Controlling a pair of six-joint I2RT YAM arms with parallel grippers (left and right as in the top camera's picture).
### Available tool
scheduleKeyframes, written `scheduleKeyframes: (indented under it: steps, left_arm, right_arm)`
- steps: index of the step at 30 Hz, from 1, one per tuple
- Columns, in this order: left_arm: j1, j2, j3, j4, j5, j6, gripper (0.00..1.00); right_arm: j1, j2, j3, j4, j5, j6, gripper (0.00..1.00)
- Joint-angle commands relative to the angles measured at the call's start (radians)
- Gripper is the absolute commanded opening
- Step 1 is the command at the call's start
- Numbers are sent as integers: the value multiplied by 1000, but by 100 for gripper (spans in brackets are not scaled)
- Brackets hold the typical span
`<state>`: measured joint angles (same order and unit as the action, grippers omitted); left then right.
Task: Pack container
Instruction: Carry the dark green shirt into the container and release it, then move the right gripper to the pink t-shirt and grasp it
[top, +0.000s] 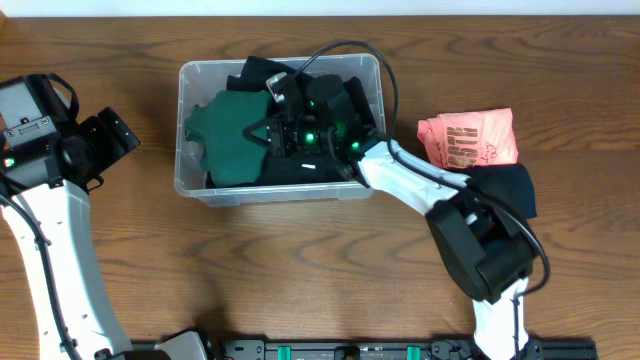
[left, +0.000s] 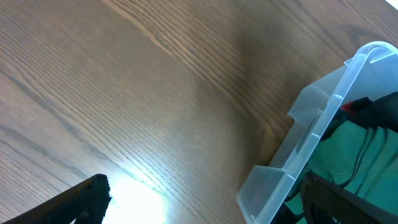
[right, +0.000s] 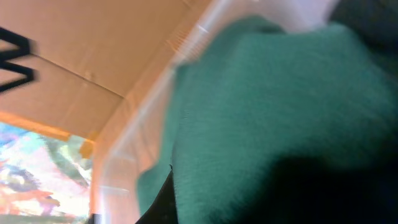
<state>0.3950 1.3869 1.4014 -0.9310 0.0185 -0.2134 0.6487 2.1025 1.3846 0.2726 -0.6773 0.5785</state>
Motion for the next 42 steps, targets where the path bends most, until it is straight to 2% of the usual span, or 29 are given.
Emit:
scheduleKeyframes:
  steps: [1, 3, 5, 7, 10, 16, 19, 26, 31, 34, 37, 42]
  left_arm:
    - [3, 4, 5, 0, -12, -10, 98]
    - [3, 4, 5, 0, -12, -10, 98]
    - [3, 4, 5, 0, -12, -10, 98]
    - [3, 4, 5, 0, -12, -10, 98]
    - [3, 4, 5, 0, -12, -10, 98]
    - [3, 4, 5, 0, -12, -10, 98]
    - [3, 4, 5, 0, -12, -10, 98]
    - [3, 4, 5, 0, -12, -10, 98]
    - [3, 4, 5, 0, -12, -10, 98]
    - [3, 4, 5, 0, -12, -10, 98]
    - [3, 4, 5, 0, -12, -10, 98]
    - [3, 4, 5, 0, -12, -10, 98]
  right_arm:
    - [-11, 43, 7, -48, 19, -4, 5]
    - [-20, 42, 7, -104, 19, 8, 17]
    - [-33, 28, 8, -140, 10, 8, 36]
    - [-48, 2, 8, -171, -16, 7, 46]
    - [-72, -64, 8, -232, -48, 2, 54]
    - [-149, -256, 8, -420, -34, -109, 57]
    - [-231, -363, 8, -528, -29, -151, 57]
    - [-587, -518, 8, -803, -29, -218, 66]
    - [-909, -502, 8, -969, 2, -356, 75]
    - [-1057, -463, 8, -1018, 39, -448, 77]
    - [-1149, -399, 8, -1030, 38, -539, 79]
    - [-1184, -274, 8, -1027, 37, -697, 80]
